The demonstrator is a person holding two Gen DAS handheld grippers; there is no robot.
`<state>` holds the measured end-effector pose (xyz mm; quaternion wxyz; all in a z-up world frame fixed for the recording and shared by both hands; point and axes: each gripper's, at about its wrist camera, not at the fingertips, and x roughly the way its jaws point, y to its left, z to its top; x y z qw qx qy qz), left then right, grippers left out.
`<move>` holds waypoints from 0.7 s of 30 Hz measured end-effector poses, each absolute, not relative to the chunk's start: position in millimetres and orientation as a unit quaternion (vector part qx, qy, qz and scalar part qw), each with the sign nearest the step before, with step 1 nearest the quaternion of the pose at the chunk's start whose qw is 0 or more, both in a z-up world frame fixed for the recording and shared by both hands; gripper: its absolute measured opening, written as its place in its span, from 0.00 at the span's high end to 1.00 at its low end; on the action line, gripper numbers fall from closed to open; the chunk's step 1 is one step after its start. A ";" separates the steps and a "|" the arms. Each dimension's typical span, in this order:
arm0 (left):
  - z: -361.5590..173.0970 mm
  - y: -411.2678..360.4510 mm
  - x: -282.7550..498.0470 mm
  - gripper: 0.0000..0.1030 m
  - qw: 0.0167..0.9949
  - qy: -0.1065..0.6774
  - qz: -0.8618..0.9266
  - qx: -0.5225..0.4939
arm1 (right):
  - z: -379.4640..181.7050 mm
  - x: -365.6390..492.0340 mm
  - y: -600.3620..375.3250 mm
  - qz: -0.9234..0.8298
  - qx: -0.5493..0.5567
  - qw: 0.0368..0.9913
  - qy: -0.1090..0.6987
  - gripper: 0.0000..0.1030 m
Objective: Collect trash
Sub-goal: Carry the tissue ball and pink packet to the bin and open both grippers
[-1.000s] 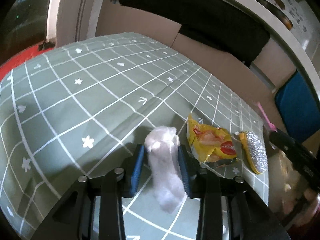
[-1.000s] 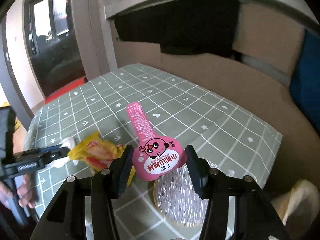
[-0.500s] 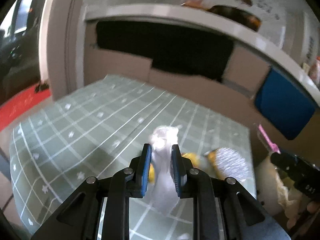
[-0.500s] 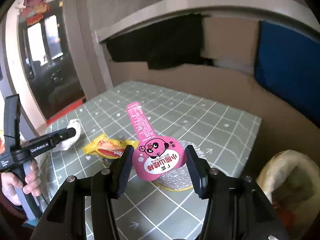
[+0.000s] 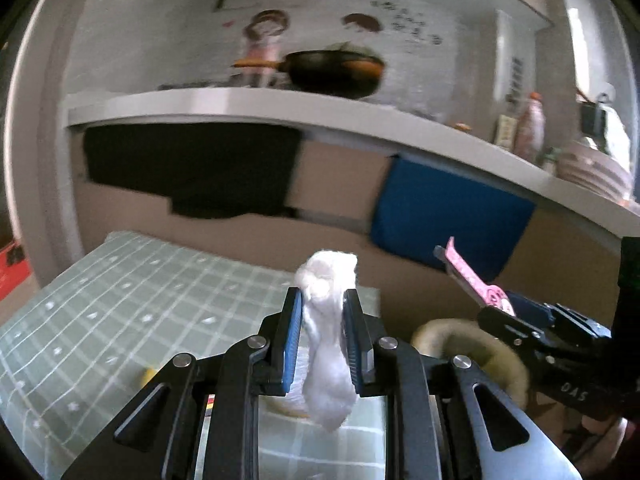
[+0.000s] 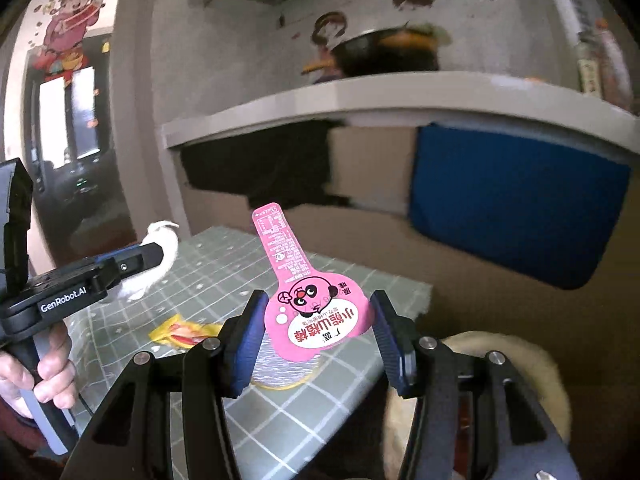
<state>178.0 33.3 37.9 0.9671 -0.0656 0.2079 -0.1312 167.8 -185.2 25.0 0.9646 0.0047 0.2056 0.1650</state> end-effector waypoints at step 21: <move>52.9 -115.6 178.1 0.79 0.955 0.168 -0.244 -0.011 | 37.1 130.2 -304.7 0.037 0.038 0.985 0.166 0.52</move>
